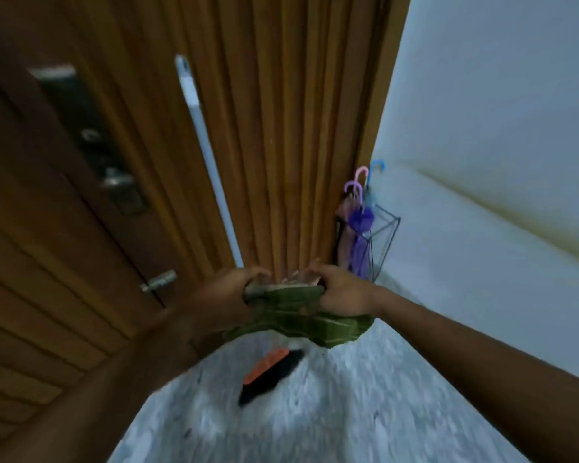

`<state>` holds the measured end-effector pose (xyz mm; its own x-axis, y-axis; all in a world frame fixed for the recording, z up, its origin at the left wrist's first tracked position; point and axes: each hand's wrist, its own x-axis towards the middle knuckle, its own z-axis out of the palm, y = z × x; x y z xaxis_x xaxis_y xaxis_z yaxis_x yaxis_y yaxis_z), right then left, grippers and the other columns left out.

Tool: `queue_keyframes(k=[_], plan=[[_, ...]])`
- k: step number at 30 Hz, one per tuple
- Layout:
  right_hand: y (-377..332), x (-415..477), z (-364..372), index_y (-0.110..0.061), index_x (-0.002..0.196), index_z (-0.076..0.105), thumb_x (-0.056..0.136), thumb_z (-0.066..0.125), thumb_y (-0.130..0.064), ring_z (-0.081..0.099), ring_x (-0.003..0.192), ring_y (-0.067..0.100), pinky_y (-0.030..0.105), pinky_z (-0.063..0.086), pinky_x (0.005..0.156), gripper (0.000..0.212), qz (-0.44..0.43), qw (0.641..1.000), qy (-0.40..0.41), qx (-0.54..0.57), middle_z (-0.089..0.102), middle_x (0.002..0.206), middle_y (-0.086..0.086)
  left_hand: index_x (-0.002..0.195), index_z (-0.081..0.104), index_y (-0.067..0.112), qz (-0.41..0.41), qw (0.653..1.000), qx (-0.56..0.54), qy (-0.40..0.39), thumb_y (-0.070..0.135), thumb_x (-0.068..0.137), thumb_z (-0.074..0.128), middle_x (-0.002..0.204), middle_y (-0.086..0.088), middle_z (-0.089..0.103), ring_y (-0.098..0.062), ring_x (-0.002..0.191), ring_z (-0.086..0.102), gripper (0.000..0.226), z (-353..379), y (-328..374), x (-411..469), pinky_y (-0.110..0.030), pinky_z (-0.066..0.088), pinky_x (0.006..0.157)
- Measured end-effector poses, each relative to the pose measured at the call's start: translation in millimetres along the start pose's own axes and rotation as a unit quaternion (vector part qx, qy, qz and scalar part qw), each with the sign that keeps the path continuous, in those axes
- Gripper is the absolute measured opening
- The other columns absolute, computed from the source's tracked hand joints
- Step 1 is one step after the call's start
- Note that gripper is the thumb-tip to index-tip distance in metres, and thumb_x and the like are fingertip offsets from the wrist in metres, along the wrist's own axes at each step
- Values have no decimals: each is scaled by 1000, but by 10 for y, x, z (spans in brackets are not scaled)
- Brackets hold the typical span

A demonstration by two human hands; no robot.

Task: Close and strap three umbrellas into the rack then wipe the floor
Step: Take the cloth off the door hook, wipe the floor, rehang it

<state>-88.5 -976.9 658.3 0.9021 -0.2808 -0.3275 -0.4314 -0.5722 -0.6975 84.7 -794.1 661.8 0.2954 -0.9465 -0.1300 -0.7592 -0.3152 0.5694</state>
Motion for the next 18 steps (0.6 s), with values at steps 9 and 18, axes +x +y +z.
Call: queue_keyframes(k=[9,18], plan=[[-2984,218,-728,-4,77,64,95,66,-41,58,64,16,30,45,60,41,-170,983,-14,-65,61,70,4,98,71,36,-98,979,107,144,42,61,62,89,18,73,2,87,67,38,-2710,-1,-1650,-33,57,76],[-4809,405,-509,-6,95,75,102,57,-38,73,67,14,26,59,63,37,-207,975,-12,81,77,81,4,144,24,57,-3,967,-12,254,62,53,89,142,17,37,-10,132,44,111,-3664,63,-2197,-43,43,110]])
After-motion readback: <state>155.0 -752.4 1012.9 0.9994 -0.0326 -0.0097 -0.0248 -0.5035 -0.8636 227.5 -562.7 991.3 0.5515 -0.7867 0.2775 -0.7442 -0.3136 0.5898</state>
